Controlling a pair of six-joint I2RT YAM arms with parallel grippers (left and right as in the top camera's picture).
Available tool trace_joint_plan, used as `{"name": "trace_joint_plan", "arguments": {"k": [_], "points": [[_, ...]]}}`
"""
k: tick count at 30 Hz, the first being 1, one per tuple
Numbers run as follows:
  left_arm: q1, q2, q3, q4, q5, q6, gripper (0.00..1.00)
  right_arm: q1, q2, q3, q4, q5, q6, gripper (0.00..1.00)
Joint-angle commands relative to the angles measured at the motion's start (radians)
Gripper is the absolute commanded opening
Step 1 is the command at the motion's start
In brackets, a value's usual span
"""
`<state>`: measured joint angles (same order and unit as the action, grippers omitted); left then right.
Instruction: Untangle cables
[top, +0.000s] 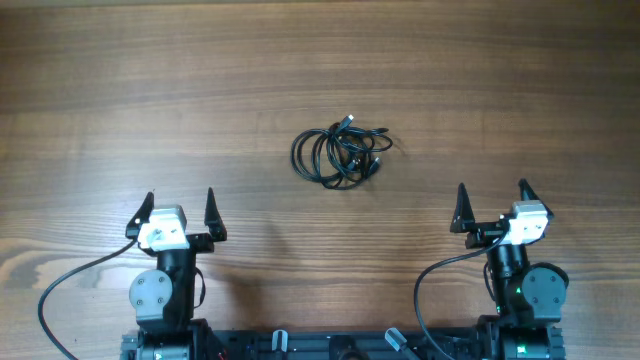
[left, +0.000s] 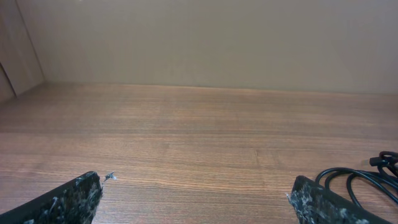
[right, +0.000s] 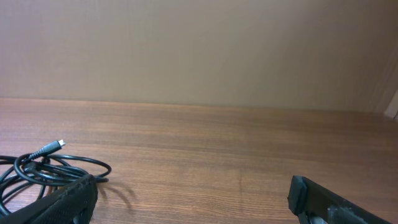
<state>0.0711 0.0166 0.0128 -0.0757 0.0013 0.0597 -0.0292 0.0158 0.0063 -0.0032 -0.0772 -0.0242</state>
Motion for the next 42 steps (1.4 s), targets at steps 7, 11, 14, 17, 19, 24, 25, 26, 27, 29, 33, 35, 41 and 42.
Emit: {"name": "trace_joint_plan", "arguments": {"k": [7,11,14,17,19,24,25,26,27,29,33,35,41,42], "points": [[-0.002,0.005,-0.007,0.009,0.124,-0.074,1.0,-0.001,0.001,-0.001,0.005,0.016,0.0,1.0],[-0.002,0.005,-0.007,0.011,0.129,-0.101,1.0,-0.001,0.001,-0.001,0.005,0.016,-0.001,1.0],[-0.002,0.005,-0.007,0.011,0.133,-0.102,1.0,-0.001,0.001,-0.001,0.005,0.016,-0.001,1.0],[-0.002,0.005,-0.007,0.012,0.148,-0.119,1.0,-0.001,0.001,-0.001,0.005,0.016,0.0,1.0],[-0.002,0.005,-0.007,0.012,0.148,-0.165,1.0,-0.001,0.001,-0.001,0.005,0.016,-0.001,1.0],[-0.002,0.005,-0.007,0.011,0.148,-0.229,1.0,-0.001,0.001,-0.001,0.005,0.016,-0.001,1.0],[-0.002,0.005,-0.007,0.011,0.148,-0.229,1.0,-0.001,0.001,-0.001,0.005,0.016,0.0,1.0],[-0.002,0.005,-0.007,0.011,0.148,-0.229,1.0,-0.001,0.001,-0.001,0.005,0.016,0.0,1.0],[-0.002,0.005,-0.007,0.011,0.148,-0.229,1.0,-0.001,0.001,-0.001,0.005,0.016,0.0,1.0],[-0.002,0.005,-0.007,0.011,0.148,-0.229,1.0,-0.001,0.001,-0.001,0.005,0.016,-0.001,1.0],[-0.002,0.005,-0.007,0.011,0.148,-0.229,1.0,-0.001,0.001,-0.001,0.005,0.016,0.0,1.0],[-0.002,0.005,-0.007,0.011,0.148,-0.229,1.0,-0.001,0.001,-0.001,0.005,0.016,-0.001,1.0],[-0.002,0.005,-0.007,0.012,0.148,-0.23,1.0,-0.001,0.002,-0.001,0.005,0.016,0.0,1.0],[-0.002,0.005,-0.007,0.012,0.148,-0.234,1.0,-0.001,0.003,-0.001,0.005,0.016,0.0,1.0]]}}
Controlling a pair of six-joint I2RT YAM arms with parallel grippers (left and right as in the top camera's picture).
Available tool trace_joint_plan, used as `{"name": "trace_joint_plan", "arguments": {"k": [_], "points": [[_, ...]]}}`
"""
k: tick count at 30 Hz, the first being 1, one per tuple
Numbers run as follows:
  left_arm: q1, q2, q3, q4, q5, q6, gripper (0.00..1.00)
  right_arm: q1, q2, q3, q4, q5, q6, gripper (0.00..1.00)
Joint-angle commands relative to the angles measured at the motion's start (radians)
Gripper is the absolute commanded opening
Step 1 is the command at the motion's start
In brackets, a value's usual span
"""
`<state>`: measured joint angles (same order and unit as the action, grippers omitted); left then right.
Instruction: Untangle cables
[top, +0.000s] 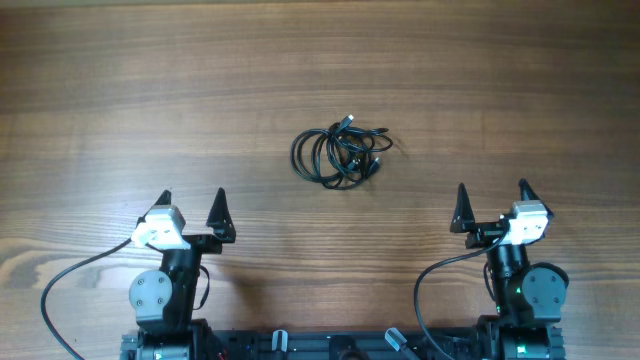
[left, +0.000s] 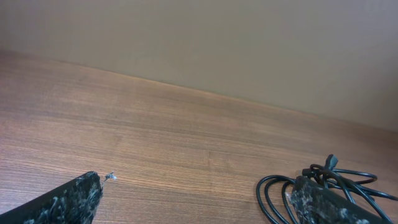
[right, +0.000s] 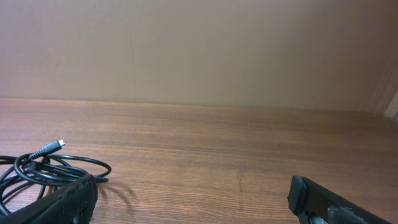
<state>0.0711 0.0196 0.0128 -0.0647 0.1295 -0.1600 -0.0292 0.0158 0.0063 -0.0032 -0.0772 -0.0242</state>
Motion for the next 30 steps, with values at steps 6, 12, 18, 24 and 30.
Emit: {"name": "trace_joint_plan", "arguments": {"k": [6,12,18,24,30], "points": [[-0.002,0.002,-0.007,0.029,0.195,-0.259,1.0,-0.001,0.005,-0.001,0.005,0.016,0.0,1.0],[-0.002,0.002,-0.007,0.106,0.323,-0.431,1.0,-0.001,0.005,-0.001,0.005,0.016,-0.001,1.0],[-0.001,0.004,0.082,0.137,0.385,-0.438,1.0,-0.001,0.005,-0.001,0.005,0.016,-0.001,1.0],[-0.001,0.013,0.15,0.339,0.4,-0.373,1.0,-0.001,0.005,-0.001,0.005,0.016,0.0,1.0],[-0.001,0.063,0.251,0.33,0.483,-0.356,1.0,-0.001,0.005,-0.001,0.005,0.016,-0.001,1.0]]}}
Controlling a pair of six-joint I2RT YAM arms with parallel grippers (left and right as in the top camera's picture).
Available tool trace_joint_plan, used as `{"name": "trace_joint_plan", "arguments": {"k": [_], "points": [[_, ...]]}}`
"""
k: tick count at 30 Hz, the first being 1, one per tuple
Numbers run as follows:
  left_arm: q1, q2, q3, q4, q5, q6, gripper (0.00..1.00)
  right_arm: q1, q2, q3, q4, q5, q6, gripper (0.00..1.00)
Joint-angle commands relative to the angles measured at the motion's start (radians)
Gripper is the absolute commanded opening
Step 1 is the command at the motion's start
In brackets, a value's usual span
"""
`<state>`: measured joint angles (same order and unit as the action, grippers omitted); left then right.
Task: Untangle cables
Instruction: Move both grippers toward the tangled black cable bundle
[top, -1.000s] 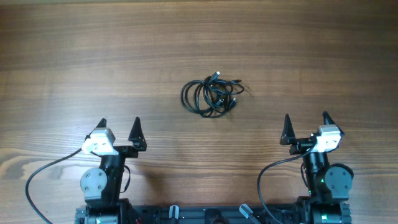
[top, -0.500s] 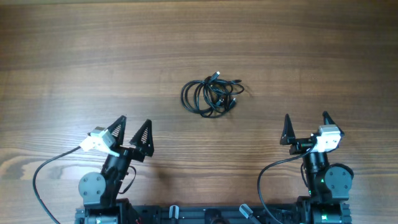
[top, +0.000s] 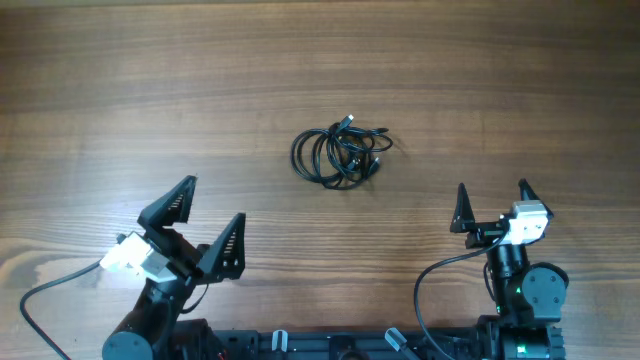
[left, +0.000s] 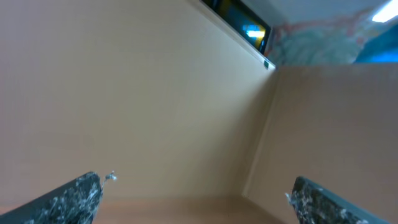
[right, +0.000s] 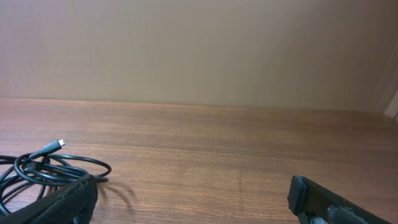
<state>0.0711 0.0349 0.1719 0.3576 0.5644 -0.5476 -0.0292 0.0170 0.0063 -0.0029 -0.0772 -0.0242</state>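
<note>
A tangled bundle of black cables (top: 340, 153) lies near the middle of the wooden table (top: 480, 90), a connector sticking out at its top. My left gripper (top: 204, 222) is open at the front left, raised and tilted, fingers pointing toward the bundle but well short of it. The left wrist view shows only walls between its fingers (left: 68, 199); the cables are out of that view. Open as well, my right gripper (top: 491, 196) sits at the front right; part of the bundle (right: 43, 171) shows at its left finger.
Brown panel walls (right: 199, 50) stand behind the table. Both arm bases and their grey leads (top: 440, 290) sit along the front edge.
My left arm has risen and turned right; its gripper is larger in the overhead view and its camera now sees the walls instead of the table. The right arm and cables are unmoved.
Both grippers were open at the front of the table, pointing away from me, with the bundle untouched. The left gripper then stood turned slightly right, bringing the cables into its view. Now it is raised and tilted upward. The right arm stayed still throughout.
</note>
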Motion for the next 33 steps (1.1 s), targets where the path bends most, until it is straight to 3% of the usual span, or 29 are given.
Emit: {"name": "trace_joint_plan", "arguments": {"k": [1,3,5,7,8,11,20,22,23,24,25,26,27,28,29,30,31,33], "points": [[-0.001,0.089,0.155,-0.183,0.079,0.072,1.0,-0.001,0.004,-0.001,0.004,0.016,0.0,1.0],[-0.001,0.216,0.317,-0.404,0.125,0.15,1.0,-0.001,0.004,-0.001,0.004,0.016,0.0,1.0],[-0.001,0.439,0.579,-0.764,0.13,0.221,1.0,-0.001,0.004,-0.001,0.004,0.016,0.0,1.0],[-0.002,0.62,0.789,-1.032,0.132,0.296,1.0,-0.001,0.004,-0.001,0.004,0.016,-0.001,1.0],[-0.002,0.695,0.871,-1.131,0.137,0.333,1.0,-0.001,0.004,-0.001,0.004,0.016,0.0,1.0],[-0.002,0.867,1.013,-1.319,0.15,0.301,1.0,-0.001,0.004,-0.001,0.004,0.016,0.0,1.0],[-0.002,1.207,1.017,-1.597,0.108,0.329,1.0,-0.001,0.004,-0.001,0.054,0.002,0.019,1.0],[-0.007,1.215,1.017,-1.621,0.053,0.339,1.0,-0.001,0.004,-0.001,0.112,-0.136,0.187,1.0],[-0.016,1.215,1.017,-1.631,-0.021,0.338,1.0,-0.001,0.004,-0.001,0.12,-0.345,0.471,1.0],[-0.02,1.215,1.017,-1.63,-0.041,0.337,1.0,-0.001,0.004,-0.001,0.104,-0.425,0.604,1.0],[-0.024,1.215,1.017,-1.626,-0.05,0.334,1.0,-0.001,0.004,-0.001,0.1,-0.464,0.747,1.0],[-0.024,1.216,1.017,-1.612,-0.05,0.327,1.0,-0.001,0.004,-0.001,0.101,-0.464,1.03,1.0],[-0.024,1.216,1.017,-1.603,-0.05,0.326,1.0,-0.001,0.004,-0.001,0.13,-0.483,1.186,1.0],[-0.024,1.216,1.017,-1.6,-0.05,0.327,1.0,-0.001,0.004,0.0,0.204,-0.507,1.186,1.0],[-0.024,1.217,1.017,-1.6,-0.062,0.327,1.0,-0.001,0.004,0.015,0.371,-0.543,1.106,1.0],[-0.024,1.217,1.017,-1.6,-0.078,0.327,1.0,-0.001,0.004,0.044,0.429,-0.549,1.052,1.0],[-0.024,1.217,1.017,-1.6,-0.094,0.327,1.0,-0.002,0.004,0.105,0.422,-0.537,0.989,0.99],[-0.024,1.217,1.017,-1.6,-0.132,0.327,1.0,-0.005,0.026,0.287,0.219,-0.457,0.801,1.0]]}}
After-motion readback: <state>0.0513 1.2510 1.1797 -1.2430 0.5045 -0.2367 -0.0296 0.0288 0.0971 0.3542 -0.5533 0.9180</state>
